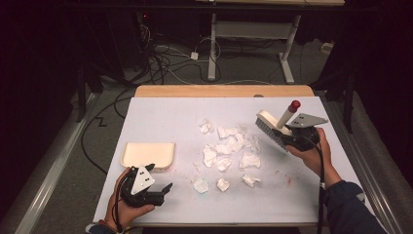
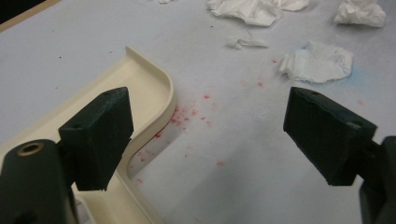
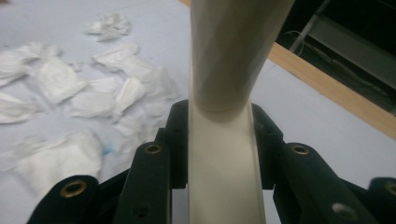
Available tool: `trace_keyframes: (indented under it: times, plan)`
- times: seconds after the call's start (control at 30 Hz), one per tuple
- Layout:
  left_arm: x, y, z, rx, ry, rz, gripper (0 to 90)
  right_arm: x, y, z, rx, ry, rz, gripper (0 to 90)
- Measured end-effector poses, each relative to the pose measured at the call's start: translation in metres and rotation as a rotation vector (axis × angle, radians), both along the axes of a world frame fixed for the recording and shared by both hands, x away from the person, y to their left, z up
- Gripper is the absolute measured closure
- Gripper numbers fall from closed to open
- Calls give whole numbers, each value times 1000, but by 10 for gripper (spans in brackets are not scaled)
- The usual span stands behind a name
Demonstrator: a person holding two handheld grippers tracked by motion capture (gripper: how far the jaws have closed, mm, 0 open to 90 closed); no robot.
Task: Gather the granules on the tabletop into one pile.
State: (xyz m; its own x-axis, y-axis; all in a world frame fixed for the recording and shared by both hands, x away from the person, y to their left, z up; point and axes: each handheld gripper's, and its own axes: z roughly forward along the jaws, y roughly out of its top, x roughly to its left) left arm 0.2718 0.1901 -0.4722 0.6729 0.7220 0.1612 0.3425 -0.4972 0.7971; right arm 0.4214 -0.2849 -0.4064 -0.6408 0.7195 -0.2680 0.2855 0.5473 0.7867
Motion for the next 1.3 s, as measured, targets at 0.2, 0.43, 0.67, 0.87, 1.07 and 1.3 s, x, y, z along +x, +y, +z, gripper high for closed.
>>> trace_keyframes:
  times: [0.2, 0.43, 0.67, 0.87, 1.07, 1.3]
  plan:
    - [1, -2, 0, 12, 3, -9, 156, 27, 14, -11, -33, -22, -31, 677]
    - [-1, -3, -3, 28, 18, -11, 156, 41, 29, -21, -55, -43, -45, 677]
    - [-2, -6, -3, 33, 18, -17, 156, 37, 51, -30, -66, -16, 28, 676]
    - [-3, -6, -3, 35, 16, -20, 156, 34, 52, -33, -46, 6, 60, 673]
    - [-3, -8, -1, 46, -1, -34, 156, 23, 46, -37, -19, 13, 83, 670]
    - [-5, -10, -1, 50, 9, -45, 156, 6, 44, -34, -3, 29, 128, 671]
